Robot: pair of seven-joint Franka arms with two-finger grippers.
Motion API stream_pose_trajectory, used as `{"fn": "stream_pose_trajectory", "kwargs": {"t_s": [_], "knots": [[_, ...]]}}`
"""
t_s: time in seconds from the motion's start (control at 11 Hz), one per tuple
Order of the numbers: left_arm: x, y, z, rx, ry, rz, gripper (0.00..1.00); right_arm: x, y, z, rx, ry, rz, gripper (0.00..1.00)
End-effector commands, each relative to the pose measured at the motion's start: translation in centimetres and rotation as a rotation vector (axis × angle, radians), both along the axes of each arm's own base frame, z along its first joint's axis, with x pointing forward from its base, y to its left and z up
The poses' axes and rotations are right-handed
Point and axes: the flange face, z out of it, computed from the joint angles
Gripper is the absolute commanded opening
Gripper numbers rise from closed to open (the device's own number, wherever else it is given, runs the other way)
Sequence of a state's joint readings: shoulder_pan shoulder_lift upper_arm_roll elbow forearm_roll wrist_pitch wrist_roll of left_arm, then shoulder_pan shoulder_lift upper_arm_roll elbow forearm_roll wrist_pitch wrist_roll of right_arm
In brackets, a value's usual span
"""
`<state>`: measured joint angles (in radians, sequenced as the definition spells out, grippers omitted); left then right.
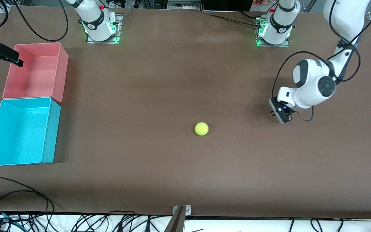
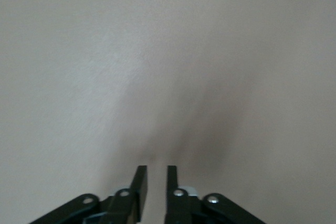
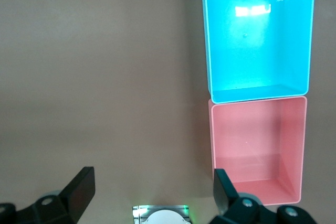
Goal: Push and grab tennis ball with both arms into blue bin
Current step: 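Push the tennis ball with the left gripper toward the cyan bin, then reach the right gripper to the ball while the left gripper withdraws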
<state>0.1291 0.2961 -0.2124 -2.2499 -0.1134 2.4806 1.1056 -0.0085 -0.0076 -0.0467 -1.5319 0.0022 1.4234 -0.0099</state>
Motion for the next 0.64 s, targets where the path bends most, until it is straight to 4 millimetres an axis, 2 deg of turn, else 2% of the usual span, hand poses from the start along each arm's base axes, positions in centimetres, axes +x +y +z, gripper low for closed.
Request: {"fn": "stream_pose_trajectory", "kwargs": {"t_s": [0.0,0.09,0.18,0.27,0.55], "knots": [[-1.1,0.9,6.2,0.010,-0.008,0.007,0.66,0.5,0.9,-0.8,0.005,0.032,0.031,1.00],[-1.1,1.7,7.3,0.013,-0.014,0.019,1.00,0.7,1.8,-1.7,0.001,0.048,0.047,1.00],[-1.2,2.0,8.1,0.016,-0.022,0.029,1.00,1.8,3.4,-3.7,0.010,0.084,0.080,1.00],[-1.3,2.1,8.6,0.018,-0.030,0.037,1.00,2.4,4.0,-5.4,0.037,0.115,0.090,1.00],[-1.9,2.4,12.9,0.035,-0.107,0.042,1.00,6.0,9.3,-12.0,0.032,0.107,0.162,1.00]]}}
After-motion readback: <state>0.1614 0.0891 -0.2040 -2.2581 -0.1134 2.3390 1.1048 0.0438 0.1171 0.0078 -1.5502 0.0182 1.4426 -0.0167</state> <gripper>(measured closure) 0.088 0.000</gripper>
